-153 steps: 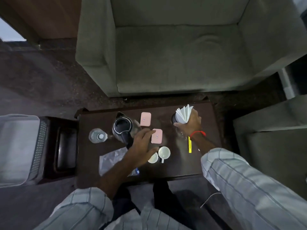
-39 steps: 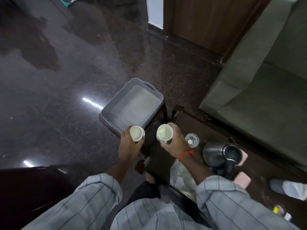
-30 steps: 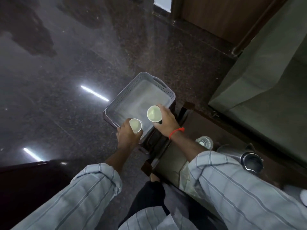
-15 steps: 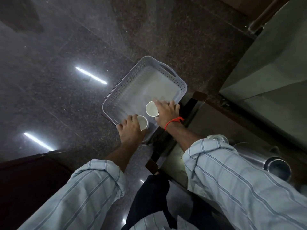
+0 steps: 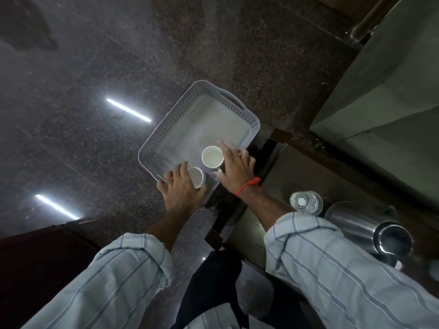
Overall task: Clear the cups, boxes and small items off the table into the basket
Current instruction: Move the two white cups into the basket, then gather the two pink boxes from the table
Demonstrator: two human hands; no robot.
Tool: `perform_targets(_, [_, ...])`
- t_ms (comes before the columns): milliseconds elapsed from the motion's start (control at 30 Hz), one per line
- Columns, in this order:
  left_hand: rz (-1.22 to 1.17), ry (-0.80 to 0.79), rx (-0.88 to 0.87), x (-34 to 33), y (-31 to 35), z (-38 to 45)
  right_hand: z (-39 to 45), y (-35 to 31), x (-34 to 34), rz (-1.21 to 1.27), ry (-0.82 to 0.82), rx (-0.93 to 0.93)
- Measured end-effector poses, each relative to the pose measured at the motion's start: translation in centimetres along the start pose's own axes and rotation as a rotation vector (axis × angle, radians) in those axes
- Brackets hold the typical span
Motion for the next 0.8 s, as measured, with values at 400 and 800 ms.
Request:
perform_targets(400, [-0.026, 0.098, -0.427, 1.7, 13.5, -10.0, -13.7, 7.9, 6.7, 0.315, 0.194, -0.007])
perform_targets(800, [-0.057, -0.1, -0.806, -7.6, 35.0, -27.1, -37.3, 29.2, 9.8, 0.623, 0.52, -0.278])
Point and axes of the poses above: each hand's wrist, its own z-axis towards the middle knuckle, its own x-axis out of the back of the hand, y = z × x, the point moved 10 cm from there along z, towards the middle knuckle, and after that the axes turned 5 degrees about -y, right-handed, at the moved point
